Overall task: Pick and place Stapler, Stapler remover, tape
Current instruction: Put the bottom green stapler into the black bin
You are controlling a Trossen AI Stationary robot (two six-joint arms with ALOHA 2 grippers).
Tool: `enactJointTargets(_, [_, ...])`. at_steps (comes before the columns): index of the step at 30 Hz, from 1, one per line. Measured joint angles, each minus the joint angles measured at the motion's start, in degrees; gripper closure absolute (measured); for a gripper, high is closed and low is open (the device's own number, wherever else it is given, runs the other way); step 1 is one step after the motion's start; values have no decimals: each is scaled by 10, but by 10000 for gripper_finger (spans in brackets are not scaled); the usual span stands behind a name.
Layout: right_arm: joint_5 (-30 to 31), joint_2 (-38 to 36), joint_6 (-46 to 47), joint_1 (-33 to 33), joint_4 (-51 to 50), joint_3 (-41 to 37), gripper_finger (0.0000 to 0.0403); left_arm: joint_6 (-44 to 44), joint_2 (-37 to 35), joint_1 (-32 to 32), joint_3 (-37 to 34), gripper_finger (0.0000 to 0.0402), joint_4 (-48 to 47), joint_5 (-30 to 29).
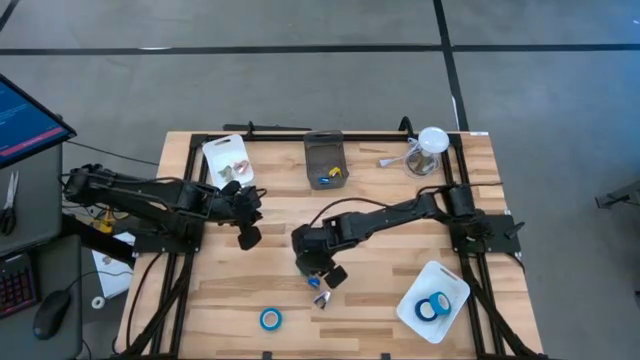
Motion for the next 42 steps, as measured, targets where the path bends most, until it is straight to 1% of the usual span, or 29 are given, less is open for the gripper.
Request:
enactJointTargets(5, [-1,25,1,-4,-2,15,252,0,0,0,0,371,-3,0])
enactJointTargets(12, [-4,66,3,-8,-20,43,262,0,0,0,0,371,-11,0])
enactJointTargets(23, [-11,70,2,-20,-18,46,261,0,0,0,0,371,-13,0])
enactJointTargets(29, [-15,90,2,-19,-19,47,261,0,0,0,0,371,-14,0])
enactJointTargets(31, [-14,94,2,-17,-38,44,260,0,0,0,0,371,-15,0])
enactJointTargets(34, [-13,97,2,-14,-24,45,260,0,0,0,0,371,-15,0])
enactJointTargets(37, [-13,97,2,-14,-25,45,267,0,0,0,0,371,-16,0])
enactJointTargets(42, [-13,97,7,-14,-19,45,291,0,0,0,0,371,-20,0])
